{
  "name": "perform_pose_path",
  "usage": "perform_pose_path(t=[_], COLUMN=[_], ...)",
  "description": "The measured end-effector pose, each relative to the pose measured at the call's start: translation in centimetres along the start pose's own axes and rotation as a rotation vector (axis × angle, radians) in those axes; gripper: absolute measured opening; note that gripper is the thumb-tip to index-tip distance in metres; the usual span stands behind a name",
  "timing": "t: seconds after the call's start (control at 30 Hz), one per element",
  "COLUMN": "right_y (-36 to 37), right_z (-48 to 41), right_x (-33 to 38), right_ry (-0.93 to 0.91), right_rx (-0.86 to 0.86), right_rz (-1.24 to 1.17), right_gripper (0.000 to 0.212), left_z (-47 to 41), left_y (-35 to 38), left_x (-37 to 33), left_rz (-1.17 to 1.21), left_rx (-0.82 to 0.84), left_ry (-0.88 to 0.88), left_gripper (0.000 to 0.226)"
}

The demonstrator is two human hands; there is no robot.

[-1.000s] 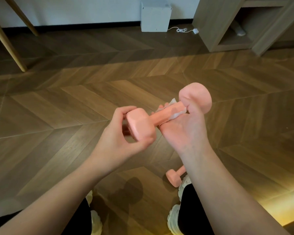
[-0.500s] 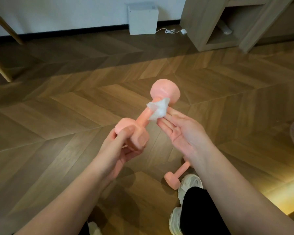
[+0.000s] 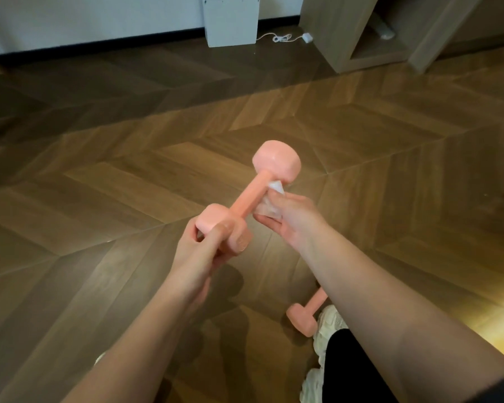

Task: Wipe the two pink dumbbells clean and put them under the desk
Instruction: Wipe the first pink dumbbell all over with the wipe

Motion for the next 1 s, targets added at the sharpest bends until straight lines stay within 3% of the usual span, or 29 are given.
perform_pose_path(t=[0.13,0.27,0.53,0.7,1.0], right_y=[-4.7,-9.2,-10.6,-11.2,-12.3], right_z=[-2.5,-5.6,-11.7,-15.9,-19.7], right_x=[-0.6,-2.3,-5.8,-9.1,-14.2], right_ry=[0.068,0.154,0.249,0.211,0.229], right_rx=[-0.103,-0.171,0.039,-0.013,-0.139], right_rz=[0.102,0.191,0.069,-0.028,-0.008], right_gripper=[0.021,0.035,0.034,0.039,0.038], left_z=[-3.0,-6.4,-11.8,-13.1,-16.3], left_y=[-0.6,-1.0,-0.2,-0.4,-4.4], left_x=[0.7,2.4,9.2,13.1,17.3], left_rz=[-0.001,-0.120,-0.243,-0.317,-0.870], left_rx=[-0.051,-0.057,-0.054,-0.037,-0.003], left_ry=[0.011,0.007,-0.100,-0.125,-0.239], left_gripper=[0.058,0.049,0.052,0.052,0.083])
Point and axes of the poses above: each hand's wrist, its own z-axis away from the middle knuckle, its own y-axis out of the palm, x = y × z, the point moved 7 cm from there along -z, towards the middle knuckle, and after that the axes turned 9 degrees about x, right-handed, at the moved point
